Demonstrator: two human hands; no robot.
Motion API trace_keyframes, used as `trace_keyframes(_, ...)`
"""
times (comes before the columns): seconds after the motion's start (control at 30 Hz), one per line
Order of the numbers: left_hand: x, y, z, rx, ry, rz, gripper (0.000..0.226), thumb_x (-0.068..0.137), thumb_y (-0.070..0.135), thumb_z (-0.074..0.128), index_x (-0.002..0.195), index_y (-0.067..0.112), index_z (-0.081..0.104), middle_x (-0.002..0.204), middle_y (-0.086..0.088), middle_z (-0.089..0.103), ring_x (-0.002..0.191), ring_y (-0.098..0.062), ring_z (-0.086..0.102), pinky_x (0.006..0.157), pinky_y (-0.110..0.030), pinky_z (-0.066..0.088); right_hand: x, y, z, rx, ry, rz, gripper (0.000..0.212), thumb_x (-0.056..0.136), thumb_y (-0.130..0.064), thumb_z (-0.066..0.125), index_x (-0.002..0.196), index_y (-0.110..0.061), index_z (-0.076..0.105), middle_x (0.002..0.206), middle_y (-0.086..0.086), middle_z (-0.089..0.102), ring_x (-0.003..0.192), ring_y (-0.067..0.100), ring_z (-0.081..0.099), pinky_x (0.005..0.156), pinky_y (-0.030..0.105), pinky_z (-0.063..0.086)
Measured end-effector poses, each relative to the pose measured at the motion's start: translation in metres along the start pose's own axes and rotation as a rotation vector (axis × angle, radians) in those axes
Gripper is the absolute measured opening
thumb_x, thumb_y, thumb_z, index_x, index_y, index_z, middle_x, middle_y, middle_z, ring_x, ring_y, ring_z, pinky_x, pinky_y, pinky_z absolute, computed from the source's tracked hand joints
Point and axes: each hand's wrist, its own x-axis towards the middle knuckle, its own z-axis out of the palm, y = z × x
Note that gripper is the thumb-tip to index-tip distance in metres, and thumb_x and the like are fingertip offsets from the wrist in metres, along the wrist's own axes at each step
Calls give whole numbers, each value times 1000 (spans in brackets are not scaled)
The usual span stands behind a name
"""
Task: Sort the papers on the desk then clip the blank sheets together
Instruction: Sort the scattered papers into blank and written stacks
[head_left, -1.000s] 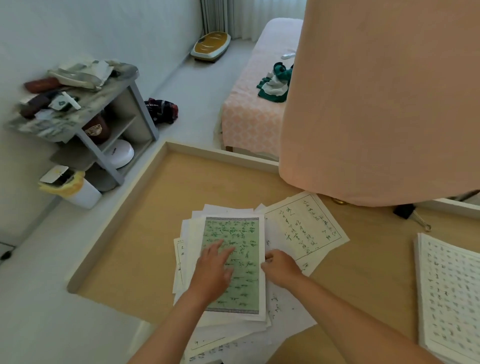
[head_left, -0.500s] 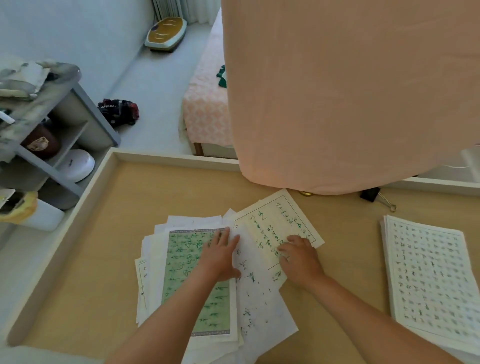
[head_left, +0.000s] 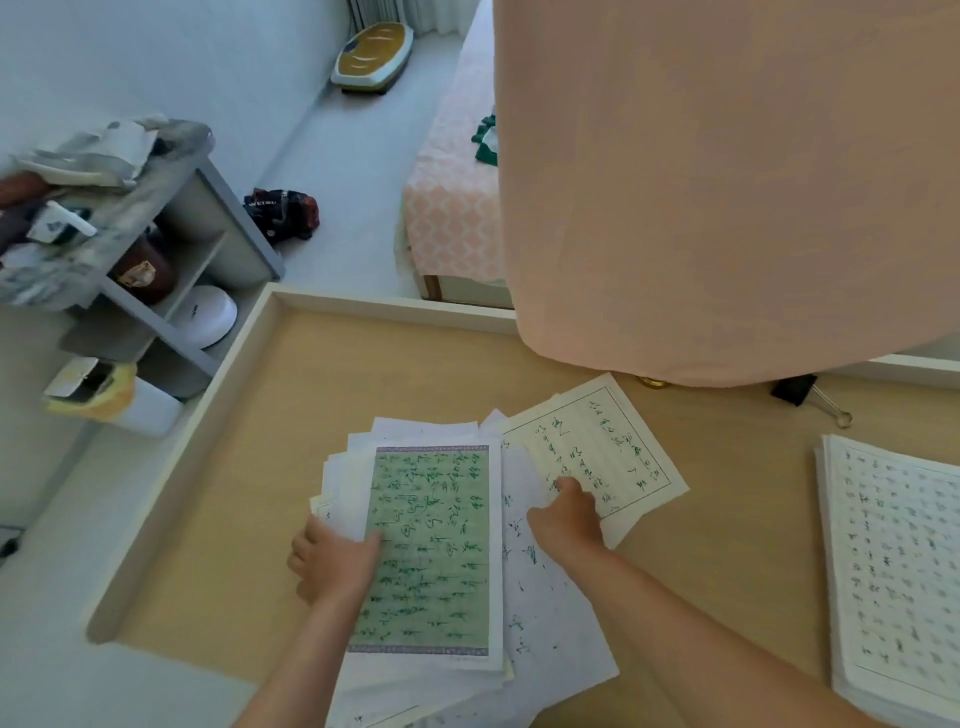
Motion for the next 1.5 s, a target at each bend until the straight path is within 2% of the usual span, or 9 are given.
trace_keyframes(0.17, 0, -19, -6, -50, -74, 36, 94, 75, 43, 79, 148, 9, 29, 145, -17, 33, 134, -35, 27, 102, -50, 37, -8, -4, 20, 32, -112, 13, 30, 86, -18, 60, 115, -13, 66, 98, -1, 70, 83, 18, 66, 73, 34, 58)
trace_keyframes(0.33, 1, -27, -12, -148, -181, 58, 82, 75, 40, 80, 141, 12, 39, 141, -13, 35, 126, -33, 41, 99, -45, 44, -16, -8, 28, 314, 57, 51, 21, 96, -20, 50, 96, -6, 64, 83, 5, 61, 69, 18, 53, 62, 27, 42)
trace_keyframes(0.67, -1, -36, -16, -468, -462, 107, 52, 86, 16, 74, 133, 14, 51, 122, -5, 64, 104, -25, 64, 92, -45, 54, -36, -29, 26, 376, -345, 85, 65, 100, -56, 39, 150, -14, 37, 153, 6, 40, 138, 26, 38, 114, 40, 30)
trace_keyframes(0.77, -1, -33, -15, -469, -472, 127, 40, 91, 7, 64, 129, 14, 53, 112, -2, 66, 95, -21, 65, 80, -38, 57, -37, -35, 20, 263, -317, -26, 57, 103, -47, 38, 148, -11, 39, 150, 8, 44, 132, 26, 44, 108, 35, 34)
trace_keyframes(1.0, 17, -41, -12, -545, -390, 9, 41, 90, 2, 59, 128, 13, 49, 112, -8, 63, 97, -29, 65, 83, -49, 58, -35, -45, -35, 150, 247, -179, 41, 106, -34, 33, 131, -11, 56, 128, 6, 61, 117, 28, 56, 92, 33, 44)
trace_keyframes(1.17, 9, -31, -9, -538, -446, 30, 36, 90, 0, 55, 123, 13, 51, 108, -8, 64, 93, -29, 67, 79, -48, 59, -61, -90, -70, 329, -22, -378, 23, 102, -37, 48, 110, -23, 64, 106, -6, 69, 94, 12, 64, 75, 30, 50)
trace_keyframes(1.27, -1, -24, -13, -550, -469, 22, 24, 96, 7, 48, 118, 11, 55, 103, -6, 65, 91, -25, 65, 75, -40, 58, -68, -113, -67, 508, -217, -368, 30, 97, -43, 57, 118, -24, 66, 111, -6, 72, 100, 15, 67, 89, 36, 53)
trace_keyframes(1.4, -13, -28, -27, -623, -539, 62, 32, 87, 39, 54, 94, 9, 62, 78, -5, 64, 66, -21, 56, 63, -30, 44, -55, -107, -31, 161, -41, -455, 17, 97, -33, 49, 88, -22, 58, 84, -6, 64, 76, 16, 61, 69, 31, 48)
trace_keyframes(1.5, -11, -36, -31, -698, -596, -52, 51, 99, 51, 39, 101, 8, 66, 88, -11, 72, 75, -26, 66, 65, -31, 49, -41, -82, -2, -117, 18, -442, 4, 86, -21, 42, 88, -24, 43, 69, -4, 45, 60, 16, 41, 57, 28, 30)
